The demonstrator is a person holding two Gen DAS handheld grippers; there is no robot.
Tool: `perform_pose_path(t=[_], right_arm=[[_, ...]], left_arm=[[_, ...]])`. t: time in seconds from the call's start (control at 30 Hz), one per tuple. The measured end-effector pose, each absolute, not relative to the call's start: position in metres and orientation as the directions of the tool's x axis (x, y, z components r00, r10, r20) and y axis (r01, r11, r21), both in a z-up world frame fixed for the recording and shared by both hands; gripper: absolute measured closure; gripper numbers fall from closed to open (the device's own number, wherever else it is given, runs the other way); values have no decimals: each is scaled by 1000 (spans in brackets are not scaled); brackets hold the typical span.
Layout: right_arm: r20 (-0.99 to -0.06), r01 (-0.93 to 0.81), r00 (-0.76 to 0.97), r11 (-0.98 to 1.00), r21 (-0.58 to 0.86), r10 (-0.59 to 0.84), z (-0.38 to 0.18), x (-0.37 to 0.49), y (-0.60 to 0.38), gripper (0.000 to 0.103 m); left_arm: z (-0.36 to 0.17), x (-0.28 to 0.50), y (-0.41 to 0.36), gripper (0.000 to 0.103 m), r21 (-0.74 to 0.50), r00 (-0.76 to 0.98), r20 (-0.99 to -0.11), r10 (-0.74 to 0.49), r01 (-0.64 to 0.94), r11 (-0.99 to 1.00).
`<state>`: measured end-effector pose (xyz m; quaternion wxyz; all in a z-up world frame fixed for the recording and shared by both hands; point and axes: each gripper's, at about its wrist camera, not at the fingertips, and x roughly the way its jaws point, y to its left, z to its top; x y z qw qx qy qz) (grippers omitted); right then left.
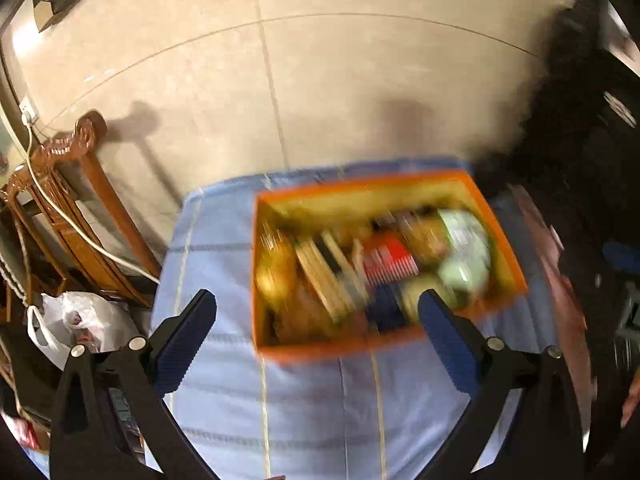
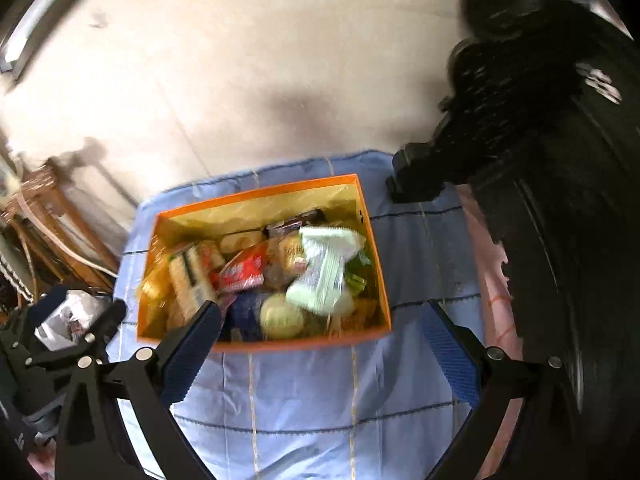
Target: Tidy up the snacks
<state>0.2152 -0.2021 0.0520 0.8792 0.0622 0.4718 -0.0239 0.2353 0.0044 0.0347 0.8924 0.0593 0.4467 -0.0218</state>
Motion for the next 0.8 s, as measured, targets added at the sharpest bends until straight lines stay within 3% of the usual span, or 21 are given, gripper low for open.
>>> perform_pose_path(t=[0.13,0.3,0.47,0.57,0.8], right_arm=[[-816,115,577,985,131,41,38,147,-207,3],[-818,126,575,991,45,-36,30,88,-205,3],[-814,109,574,994,-29,-87,26,42,-201,3],[-796,99,595,993,-68,-114,32,29,-195,3],[-765,106,628,990,-91,-138,44,9,-188,3]], left_arm=[[28,165,6,4,123,649,-758,65,44,991],[25,98,9,4,23,633,-774,7,17,1000],[41,45,-5,4,70,681,-732,27,36,997],[54,20,-12,4,41,703,-710,-30,84,996],[64,3,-19,4,64,718,-696,-22,93,994]])
